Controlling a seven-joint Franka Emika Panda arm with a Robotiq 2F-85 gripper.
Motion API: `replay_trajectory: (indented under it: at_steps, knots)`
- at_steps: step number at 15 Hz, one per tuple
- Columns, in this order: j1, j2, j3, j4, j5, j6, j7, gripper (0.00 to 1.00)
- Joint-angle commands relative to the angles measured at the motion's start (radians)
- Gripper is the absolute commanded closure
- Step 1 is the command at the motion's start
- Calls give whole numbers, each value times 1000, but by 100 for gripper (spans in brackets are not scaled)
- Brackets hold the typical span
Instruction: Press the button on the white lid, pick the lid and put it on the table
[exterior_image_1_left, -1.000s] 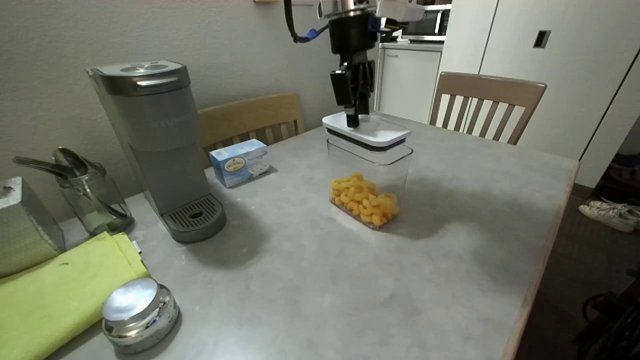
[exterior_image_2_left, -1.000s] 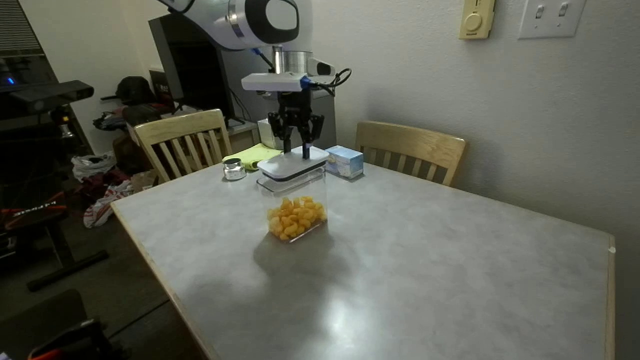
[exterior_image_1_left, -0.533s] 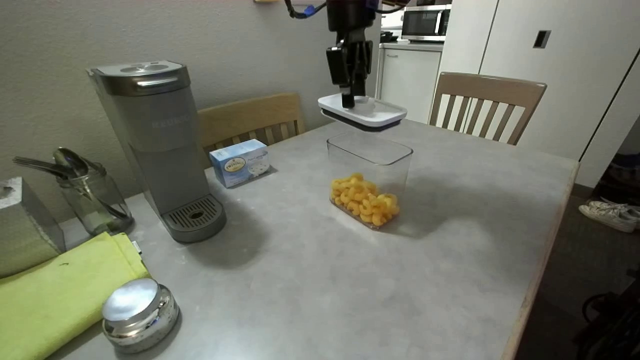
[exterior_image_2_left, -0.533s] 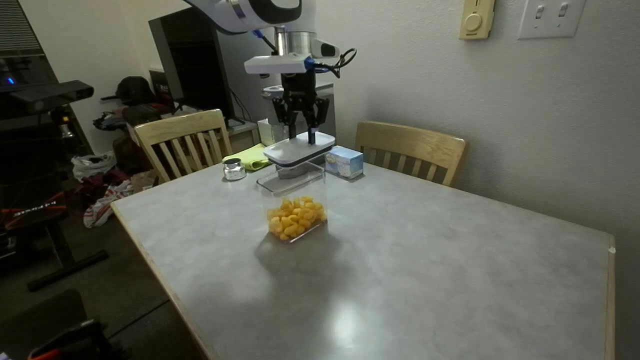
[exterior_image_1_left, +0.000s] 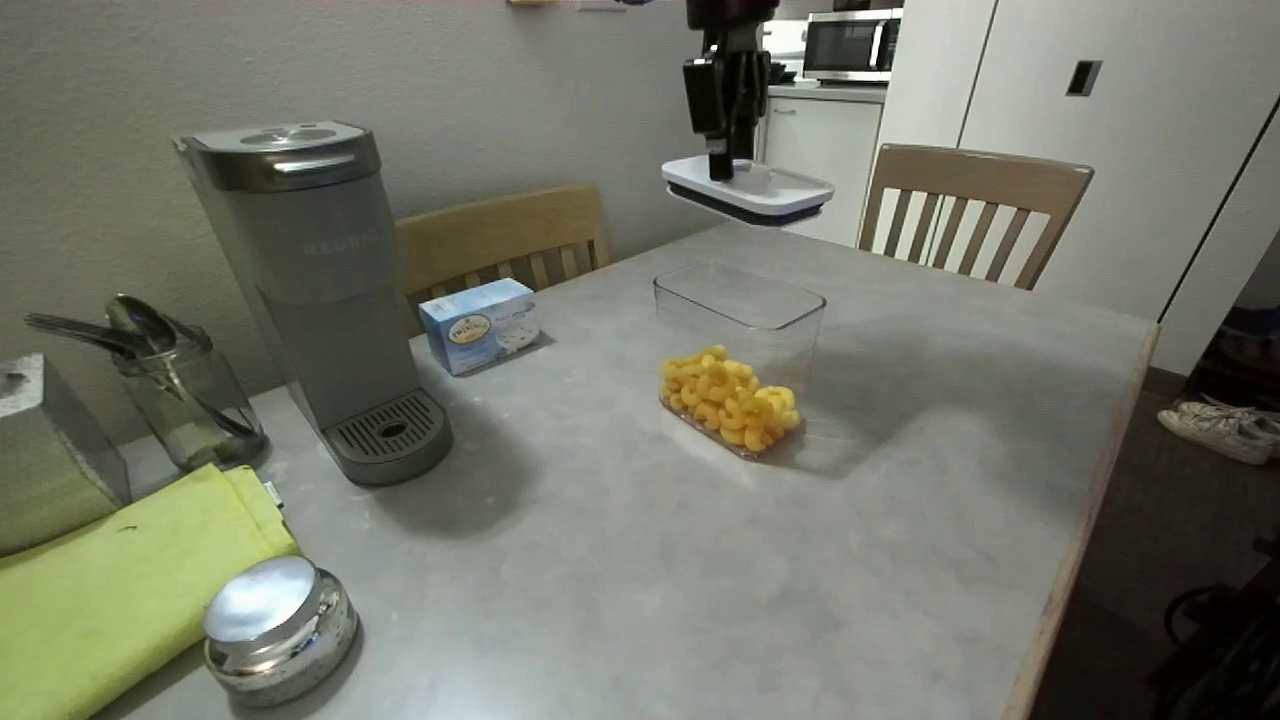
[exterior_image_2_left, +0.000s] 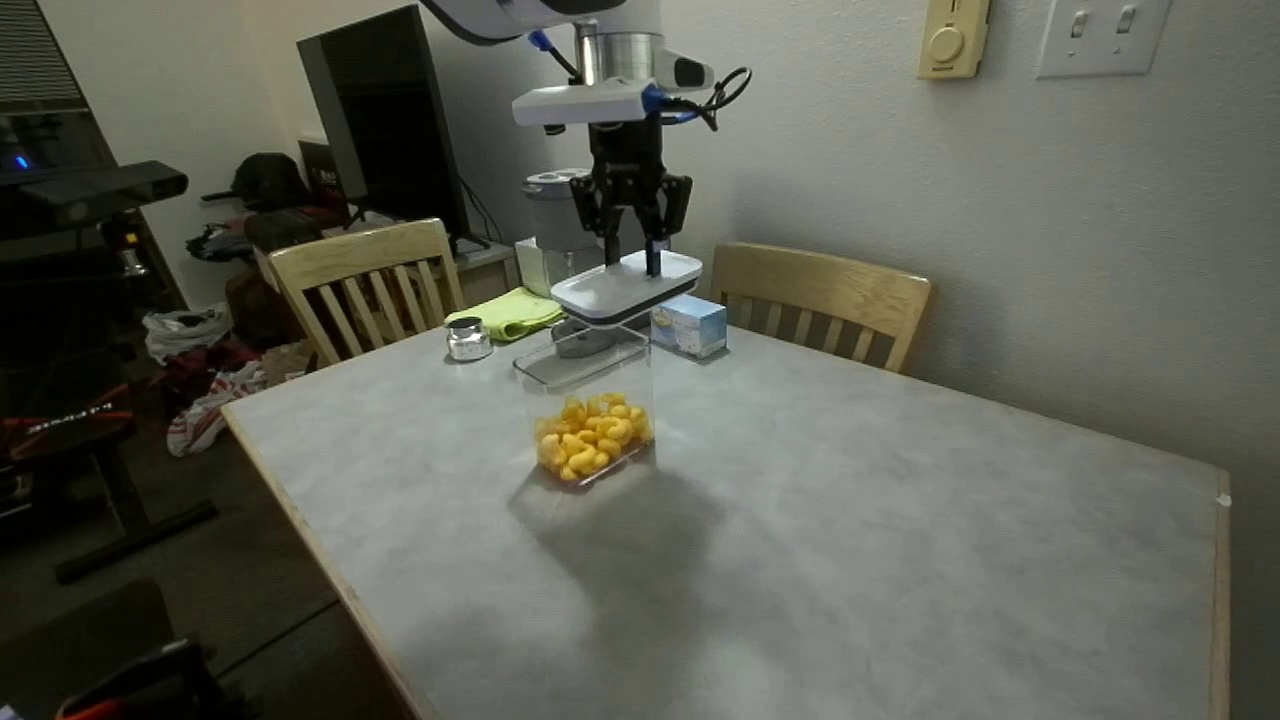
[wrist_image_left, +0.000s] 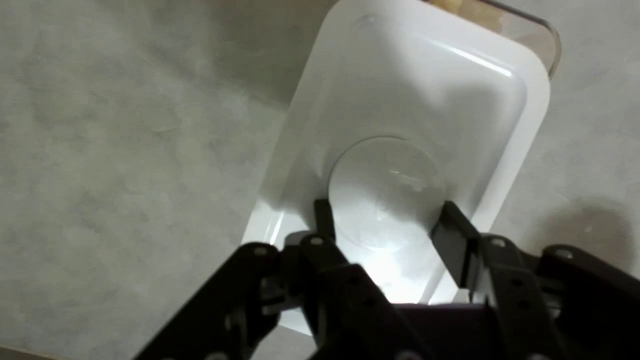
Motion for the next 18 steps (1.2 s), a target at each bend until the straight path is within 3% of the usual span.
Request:
replay_trajectory:
  at_steps: [1, 18]
  knots:
    - [-37, -6, -6, 4, 7, -19, -72, 73]
    - [-180, 75, -9, -110, 26, 105, -284, 73]
